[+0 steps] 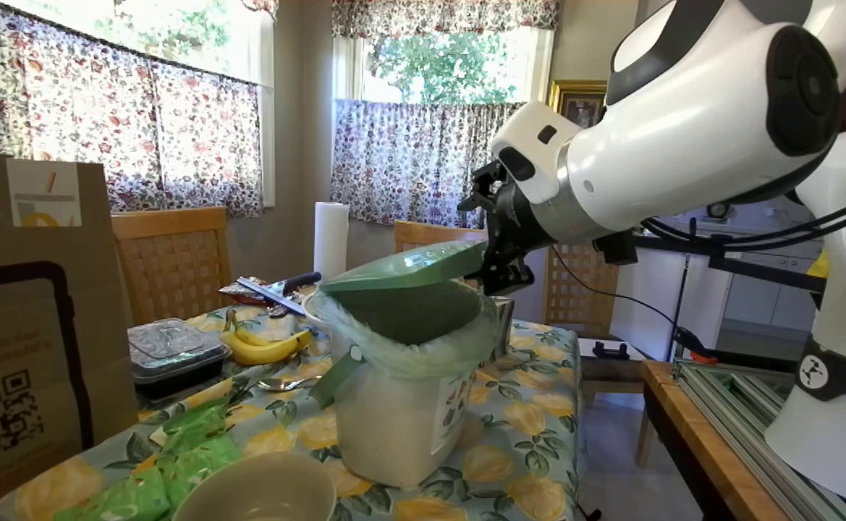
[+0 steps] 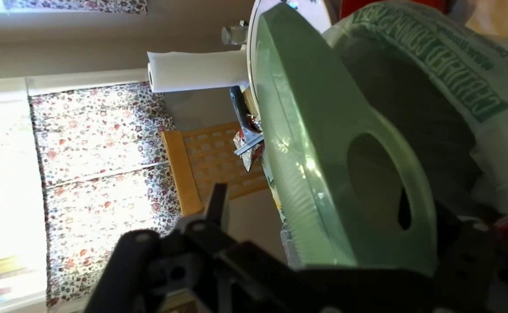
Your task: Turn the bin around then open it.
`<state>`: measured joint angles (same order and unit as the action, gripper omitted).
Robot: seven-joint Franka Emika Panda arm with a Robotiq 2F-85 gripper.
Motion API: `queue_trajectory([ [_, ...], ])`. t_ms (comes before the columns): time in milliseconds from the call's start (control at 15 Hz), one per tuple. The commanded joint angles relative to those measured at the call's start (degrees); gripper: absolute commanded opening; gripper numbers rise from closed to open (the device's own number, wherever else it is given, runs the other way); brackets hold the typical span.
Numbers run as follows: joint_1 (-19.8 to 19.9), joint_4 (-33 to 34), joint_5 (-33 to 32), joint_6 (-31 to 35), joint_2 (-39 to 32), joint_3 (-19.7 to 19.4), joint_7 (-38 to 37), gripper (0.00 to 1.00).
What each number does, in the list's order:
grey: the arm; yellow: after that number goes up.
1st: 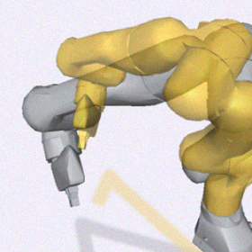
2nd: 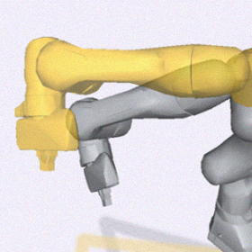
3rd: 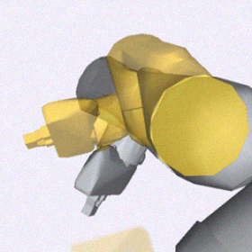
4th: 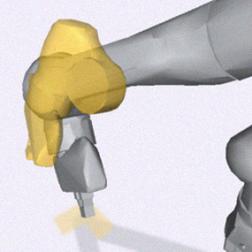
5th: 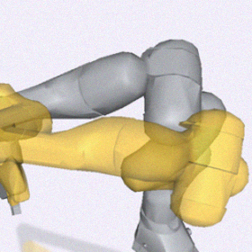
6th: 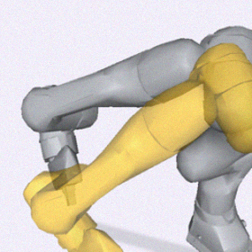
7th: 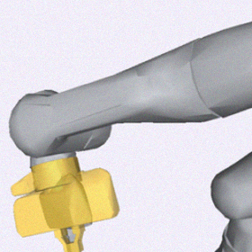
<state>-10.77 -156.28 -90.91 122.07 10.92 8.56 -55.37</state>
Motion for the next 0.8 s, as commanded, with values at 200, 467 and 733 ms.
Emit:
queue_trajectory([
  [200,1.6,-1.1,-2.1,2.2,8.8,-3.8,6.8,1.0],
  [467,2.6,-1.4,-2.7,2.3,11.5,-5.9,10.1,1.0],
  [733,3.8,0.2,-3.5,1.8,12.5,-7.7,13.2,1.0],
])
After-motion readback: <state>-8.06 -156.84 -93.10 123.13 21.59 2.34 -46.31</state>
